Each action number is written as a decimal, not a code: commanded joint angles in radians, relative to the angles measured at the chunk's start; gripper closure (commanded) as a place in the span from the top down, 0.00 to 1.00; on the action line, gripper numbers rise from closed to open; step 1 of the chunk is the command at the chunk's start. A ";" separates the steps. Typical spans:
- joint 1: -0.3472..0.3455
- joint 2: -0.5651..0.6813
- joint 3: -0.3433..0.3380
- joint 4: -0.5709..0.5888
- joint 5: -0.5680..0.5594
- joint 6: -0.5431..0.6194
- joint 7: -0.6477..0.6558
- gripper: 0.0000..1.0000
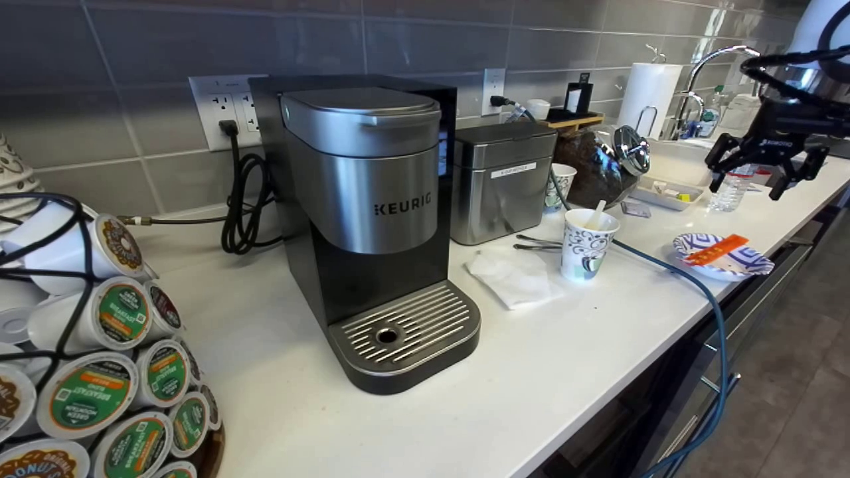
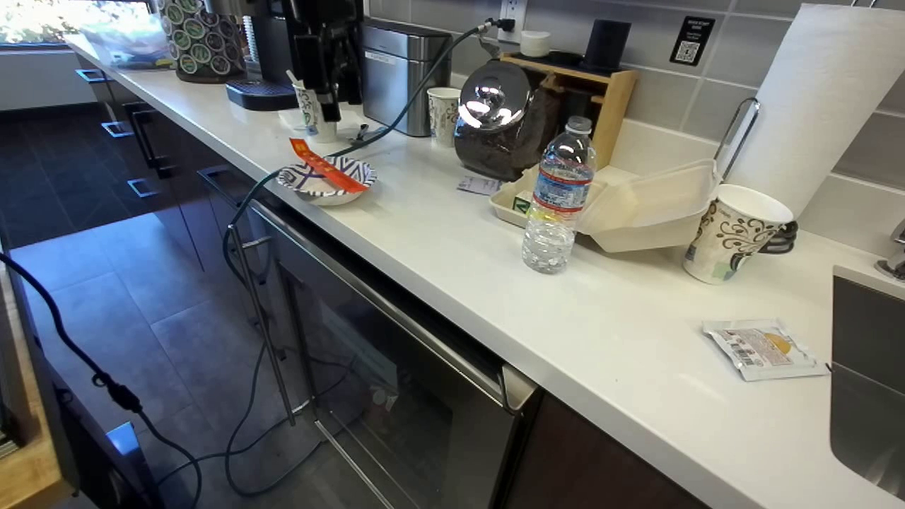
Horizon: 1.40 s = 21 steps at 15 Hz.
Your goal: Put the spoon in the cup
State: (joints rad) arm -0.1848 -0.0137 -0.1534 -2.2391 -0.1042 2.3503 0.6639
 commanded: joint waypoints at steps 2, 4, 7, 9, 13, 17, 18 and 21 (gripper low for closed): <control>0.002 0.006 -0.011 -0.011 -0.030 -0.003 0.115 1.00; 0.002 0.005 -0.010 -0.016 -0.044 -0.003 0.181 1.00; 0.001 0.036 -0.010 0.008 -0.097 -0.060 0.368 1.00; 0.009 0.058 -0.007 -0.010 -0.061 -0.133 0.408 1.00; 0.021 0.093 -0.009 -0.012 0.008 -0.242 0.474 1.00; 0.031 0.069 -0.005 -0.024 0.104 -0.219 0.477 0.99; 0.032 0.067 -0.006 -0.024 0.116 -0.207 0.481 1.00; 0.034 0.092 -0.006 -0.015 0.147 -0.169 0.477 1.00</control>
State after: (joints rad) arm -0.1579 0.0681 -0.1569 -2.2489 0.0050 2.1357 1.1231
